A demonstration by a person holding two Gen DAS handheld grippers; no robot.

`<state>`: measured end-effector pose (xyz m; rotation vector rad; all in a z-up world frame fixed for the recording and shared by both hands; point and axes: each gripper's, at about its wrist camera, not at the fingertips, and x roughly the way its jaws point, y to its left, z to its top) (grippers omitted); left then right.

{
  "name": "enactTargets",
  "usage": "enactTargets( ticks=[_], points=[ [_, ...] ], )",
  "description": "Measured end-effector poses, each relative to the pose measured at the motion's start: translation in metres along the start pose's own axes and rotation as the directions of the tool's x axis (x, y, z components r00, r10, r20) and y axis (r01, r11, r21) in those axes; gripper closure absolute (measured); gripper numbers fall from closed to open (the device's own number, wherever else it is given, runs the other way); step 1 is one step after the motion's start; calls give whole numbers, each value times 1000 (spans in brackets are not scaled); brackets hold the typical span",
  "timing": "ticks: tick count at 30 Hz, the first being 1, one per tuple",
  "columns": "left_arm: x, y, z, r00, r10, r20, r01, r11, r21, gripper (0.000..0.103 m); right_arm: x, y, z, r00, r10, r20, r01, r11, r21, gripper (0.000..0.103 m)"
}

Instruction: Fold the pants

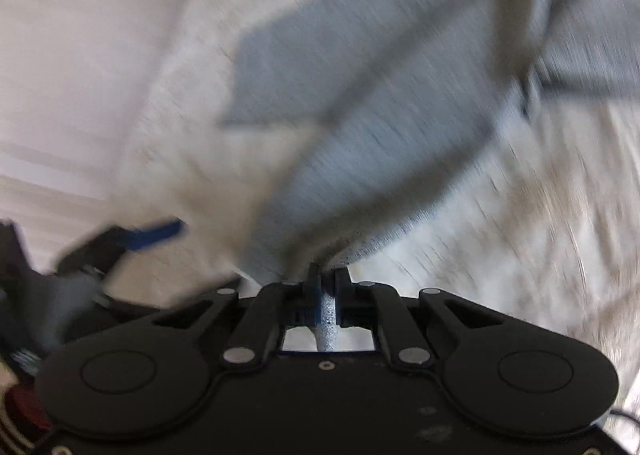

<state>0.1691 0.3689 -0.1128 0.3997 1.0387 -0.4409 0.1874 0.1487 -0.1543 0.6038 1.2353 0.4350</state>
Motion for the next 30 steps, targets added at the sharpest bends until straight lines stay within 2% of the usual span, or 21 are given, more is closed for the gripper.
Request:
enactTargets(
  ticks=[5, 9, 13, 18, 22, 25, 26, 30],
  points=[
    [0, 18, 14, 998, -14, 59, 16, 999, -43, 11, -16, 44, 65, 993, 49, 107, -40, 996, -83, 95],
    [5, 30, 31, 994, -29, 104, 34, 998, -52, 11, -2, 60, 118, 990, 51, 133, -38, 994, -98, 95],
    [11, 39, 43, 990, -35, 137, 44, 997, -63, 11, 26, 66, 158, 993, 11, 114, 2, 993, -116, 95],
    [19, 53, 49, 986, -76, 151, 93, 990, -105, 11, 58, 70, 184, 996, -9, 86, 19, 993, -113, 95],
    [30, 62, 49, 988, -92, 125, 110, 984, -138, 11, 86, 80, 194, 998, -20, 65, 28, 991, -134, 95],
    [42, 68, 51, 990, -103, 99, 119, 979, -168, 11, 101, 80, 197, 998, -29, 60, 37, 987, -153, 79],
    [46, 71, 53, 990, -105, 93, 120, 977, -177, 11, 100, 79, 198, 998, -24, 66, 34, 988, -152, 66],
    [59, 81, 60, 991, -112, 75, 125, 969, -215, 11, 64, 66, 200, 989, -7, 147, 29, 988, -151, 63]
  ],
)
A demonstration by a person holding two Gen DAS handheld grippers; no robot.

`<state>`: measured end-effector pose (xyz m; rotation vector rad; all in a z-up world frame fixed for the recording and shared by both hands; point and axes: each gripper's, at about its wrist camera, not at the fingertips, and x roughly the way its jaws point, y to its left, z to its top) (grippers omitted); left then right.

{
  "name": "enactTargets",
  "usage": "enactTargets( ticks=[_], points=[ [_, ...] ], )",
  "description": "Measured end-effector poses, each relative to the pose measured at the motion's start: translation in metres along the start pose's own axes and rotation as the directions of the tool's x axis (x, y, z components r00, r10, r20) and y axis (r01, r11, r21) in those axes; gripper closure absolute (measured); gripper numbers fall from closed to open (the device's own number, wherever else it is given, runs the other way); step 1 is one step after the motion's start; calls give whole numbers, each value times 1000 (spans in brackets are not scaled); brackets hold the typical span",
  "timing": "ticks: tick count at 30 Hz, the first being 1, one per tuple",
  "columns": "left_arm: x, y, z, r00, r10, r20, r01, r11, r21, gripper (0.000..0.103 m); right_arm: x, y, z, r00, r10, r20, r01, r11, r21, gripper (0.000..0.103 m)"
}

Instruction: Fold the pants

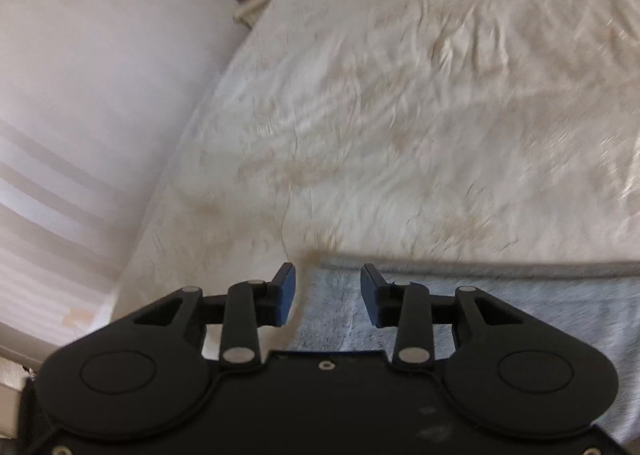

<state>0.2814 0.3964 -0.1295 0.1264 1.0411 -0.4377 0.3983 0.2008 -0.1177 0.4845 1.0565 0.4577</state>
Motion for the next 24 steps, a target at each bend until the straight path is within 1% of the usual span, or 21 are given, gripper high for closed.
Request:
enactTargets(
  ticks=[1, 3, 5, 6, 8, 10, 11, 13, 14, 15, 17, 20, 24],
  points=[
    [0, 0, 2, 1000, 2, 2, -2, 1000, -4, 11, -10, -6, 1, 1000, -17, 18, 17, 1000, -9, 63],
    [0, 1, 9, 1000, 7, 14, -7, 1000, -1, 11, -33, -22, 0, 996, -78, 52, 81, 996, -46, 63],
    [2, -1, 19, 1000, 12, 29, -12, 1000, 16, 11, -57, -45, -4, 983, -171, 71, 177, 981, -85, 63],
    [6, -2, 24, 1000, 11, 29, -12, 1000, 27, 11, -65, -56, -6, 974, -213, 74, 219, 971, -98, 61],
    [15, -5, 31, 999, 23, 22, -24, 999, 45, 11, -81, -81, -14, 951, -303, 61, 309, 941, -136, 61],
    [30, -5, 36, 999, 41, 6, -42, 998, 50, 11, -89, -97, -21, 922, -385, 50, 387, 899, -205, 61],
    [37, -4, 37, 999, 48, -12, -48, 998, 44, 11, -89, -101, -24, 912, -409, 47, 407, 881, -242, 61],
    [57, 1, 38, 997, 44, -64, -44, 999, 13, 11, -87, -106, -29, 902, -430, 34, 419, 856, -301, 61],
    [64, 1, 38, 996, 44, -83, -44, 999, 5, 11, -85, -106, -29, 905, -425, 27, 411, 853, -321, 61],
    [68, 1, 37, 995, 48, -89, -48, 999, 7, 11, -81, -106, -29, 909, -416, 21, 398, 851, -343, 62],
    [70, 3, 39, 995, 50, -91, -50, 999, 4, 10, -68, -99, -28, 917, -398, 17, 370, 833, -411, 62],
    [66, 6, 41, 995, 42, -87, -45, 999, -23, 9, -44, -88, -23, 932, -362, -5, 311, 808, -500, 64],
    [65, 17, 38, 995, 43, -94, -49, 997, -61, 9, -12, -79, -15, 940, -340, -44, 246, 760, -602, 65]
  ],
)
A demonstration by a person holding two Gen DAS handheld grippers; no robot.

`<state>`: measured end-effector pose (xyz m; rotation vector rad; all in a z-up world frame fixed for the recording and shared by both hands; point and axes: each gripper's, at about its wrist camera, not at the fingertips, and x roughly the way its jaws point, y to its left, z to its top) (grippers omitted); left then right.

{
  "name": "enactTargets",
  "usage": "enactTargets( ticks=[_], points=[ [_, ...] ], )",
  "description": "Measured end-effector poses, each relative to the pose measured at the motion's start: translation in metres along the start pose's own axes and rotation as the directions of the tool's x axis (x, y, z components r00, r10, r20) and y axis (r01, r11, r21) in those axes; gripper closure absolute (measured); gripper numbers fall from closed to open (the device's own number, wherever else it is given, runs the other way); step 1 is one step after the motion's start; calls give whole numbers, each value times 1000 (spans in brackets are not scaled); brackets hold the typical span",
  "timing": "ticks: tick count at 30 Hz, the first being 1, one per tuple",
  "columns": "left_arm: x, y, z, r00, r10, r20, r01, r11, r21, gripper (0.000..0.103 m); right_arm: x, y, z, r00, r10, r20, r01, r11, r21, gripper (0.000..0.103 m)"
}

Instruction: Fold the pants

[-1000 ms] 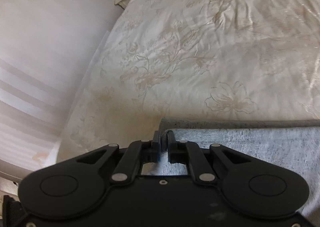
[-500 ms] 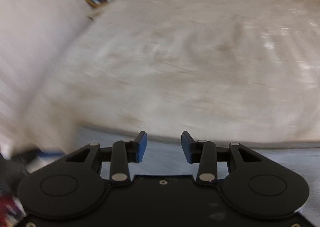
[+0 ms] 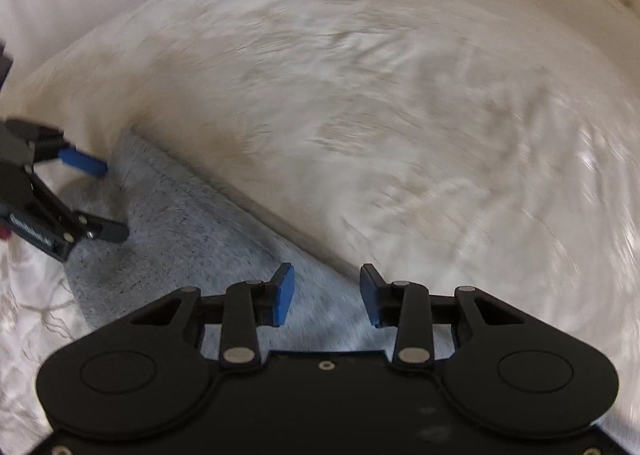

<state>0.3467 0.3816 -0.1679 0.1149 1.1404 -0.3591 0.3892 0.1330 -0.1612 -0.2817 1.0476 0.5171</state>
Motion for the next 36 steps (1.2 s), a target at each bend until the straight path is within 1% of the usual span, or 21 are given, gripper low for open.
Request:
enactTargets(
  ticks=[3, 5, 7, 10, 12, 14, 15, 16, 18, 20, 22, 23, 24, 25, 28, 29, 31, 33, 35, 36],
  points=[
    [-1, 3, -1, 1000, -1, 2, 1, 1000, -15, 9, 11, 4, 8, 999, 37, -32, -40, 995, -91, 66],
    [-2, 3, -2, 1000, 0, 4, 0, 1000, -16, 9, 13, 8, 11, 997, 63, -47, -69, 987, -142, 74],
    [-1, 3, -1, 1000, 2, 6, -2, 1000, -16, 9, 12, 13, 11, 996, 65, -59, -75, 979, -188, 76],
    [-2, 3, -1, 1000, 2, 9, -2, 1000, -18, 9, 12, 18, 8, 997, 51, -60, -64, 969, -239, 82],
    [-3, 4, -1, 1000, 0, 12, 0, 1000, -23, 9, 11, 21, 7, 996, 60, -68, -75, 966, -246, 96],
    [-9, 4, 0, 1000, 1, 22, -1, 999, -32, 9, 5, 25, 6, 996, 61, -65, -76, 962, -262, 98],
    [-13, 4, 1, 999, 0, 34, 2, 999, -36, 9, 1, 25, 5, 998, 50, -47, -61, 964, -261, 99],
    [-19, 4, 2, 999, -4, 51, 6, 999, -38, 9, -5, 24, 7, 1000, 27, -13, -30, 968, -248, 99],
    [-25, 3, 5, 997, -9, 73, 12, 999, -40, 9, -8, 17, 12, 1000, 4, 17, -1, 981, -193, 99],
    [-25, 2, 9, 997, -12, 74, 15, 999, -40, 9, 1, 12, 16, 1000, -2, -1, 2, 987, -158, 99],
    [-23, -1, 11, 998, -3, 67, 6, 999, -40, 9, 12, 15, 15, 999, -24, -29, 18, 985, -172, 95],
    [-24, -1, 10, 998, 0, 65, 2, 999, -43, 9, 17, 17, 14, 998, -42, -36, 35, 983, -178, 90],
    [-26, -2, 10, 998, 3, 66, 1, 999, -50, 9, 18, 17, 13, 998, -53, -31, 47, 984, -169, 83],
    [-31, -3, 9, 997, 1, 72, 3, 998, -61, 9, 14, 15, 13, 998, -62, -12, 59, 989, -138, 81],
    [-45, -6, 0, 996, -18, 83, 27, 994, -105, 9, -19, 4, 7, 995, -74, 69, 72, 997, 30, 78],
    [-49, -8, -4, 996, -31, 82, 41, 993, -114, 9, -33, 0, 1, 992, -88, 89, 80, 993, 89, 77],
    [-55, -17, -14, 995, -60, 82, 70, 990, -120, 9, -57, -9, -17, 990, -96, 101, 74, 977, 200, 77],
    [-57, -33, -24, 993, -95, 74, 101, 992, -80, 9, -76, -12, -40, 991, -96, 93, 66, 957, 284, 77],
    [-51, -54, -34, 992, -118, 49, 117, 993, 28, 9, -93, -11, -70, 992, -106, 65, 78, 934, 348, 77],
    [-45, -64, -37, 993, -113, 35, 109, 989, 96, 9, -99, -9, -84, 993, -109, 45, 85, 923, 375, 77]
  ],
)
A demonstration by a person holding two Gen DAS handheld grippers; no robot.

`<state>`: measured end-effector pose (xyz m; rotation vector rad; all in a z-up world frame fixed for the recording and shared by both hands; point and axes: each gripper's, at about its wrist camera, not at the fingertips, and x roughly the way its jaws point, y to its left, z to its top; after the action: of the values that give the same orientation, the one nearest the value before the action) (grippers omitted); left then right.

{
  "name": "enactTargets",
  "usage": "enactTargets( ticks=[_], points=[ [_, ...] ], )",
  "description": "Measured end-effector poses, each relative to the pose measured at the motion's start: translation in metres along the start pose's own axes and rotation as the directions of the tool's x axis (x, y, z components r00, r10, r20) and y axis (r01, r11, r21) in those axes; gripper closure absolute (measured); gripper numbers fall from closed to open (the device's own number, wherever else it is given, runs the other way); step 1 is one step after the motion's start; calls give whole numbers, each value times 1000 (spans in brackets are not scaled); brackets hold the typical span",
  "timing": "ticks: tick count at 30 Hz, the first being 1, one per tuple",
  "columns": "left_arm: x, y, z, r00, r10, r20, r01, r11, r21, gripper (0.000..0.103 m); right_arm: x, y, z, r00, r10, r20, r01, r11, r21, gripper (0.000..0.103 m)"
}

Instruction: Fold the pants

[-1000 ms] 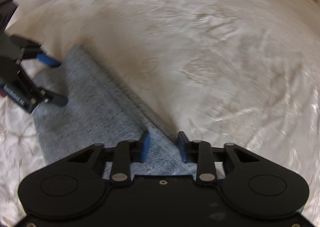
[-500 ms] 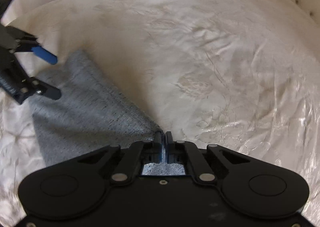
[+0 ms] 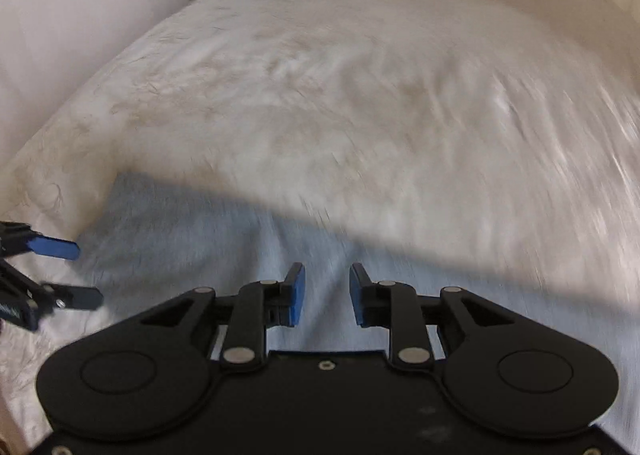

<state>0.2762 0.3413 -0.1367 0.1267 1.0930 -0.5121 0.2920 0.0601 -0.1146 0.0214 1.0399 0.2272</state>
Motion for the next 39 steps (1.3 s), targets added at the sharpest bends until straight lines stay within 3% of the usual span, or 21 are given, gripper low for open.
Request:
enactTargets(
  ticks=[3, 5, 11, 17, 18, 22, 28, 34, 39],
  points=[
    [21, -14, -2, 997, 75, -6, -73, 980, 184, 9, -19, -11, -42, 998, -29, -58, 33, 996, 77, 77],
    [36, -8, 2, 993, 116, -36, -105, 969, 224, 10, -30, -16, -67, 994, -55, -96, 66, 991, 114, 77],
    [57, 16, 25, 987, 132, -90, -104, 957, 271, 7, -62, -42, -126, 978, -150, -142, 180, 956, 233, 74],
    [35, -6, 28, 983, 180, -40, -168, 964, 207, 8, -89, -72, -156, 958, -254, -131, 282, 915, 289, 64],
    [29, -15, 26, 984, 173, -28, -165, 967, 195, 8, -91, -79, -159, 954, -273, -127, 299, 909, 291, 58],
    [11, -55, 20, 983, 184, 11, -184, 969, 168, 8, -88, -101, -166, 947, -299, -121, 321, 905, 278, 56],
    [-3, -135, 8, 996, 87, 11, -87, 989, 121, 8, -73, -146, -171, 952, -279, -126, 302, 925, 229, 56],
    [25, -221, -2, 999, -5, -35, 8, 997, 73, 8, -54, -206, -175, 960, -242, -142, 261, 956, 135, 56],
    [61, -280, 3, 997, -57, -52, 60, 997, 42, 8, -70, -252, -149, 974, -212, -78, 218, 972, 86, 59]
  ],
)
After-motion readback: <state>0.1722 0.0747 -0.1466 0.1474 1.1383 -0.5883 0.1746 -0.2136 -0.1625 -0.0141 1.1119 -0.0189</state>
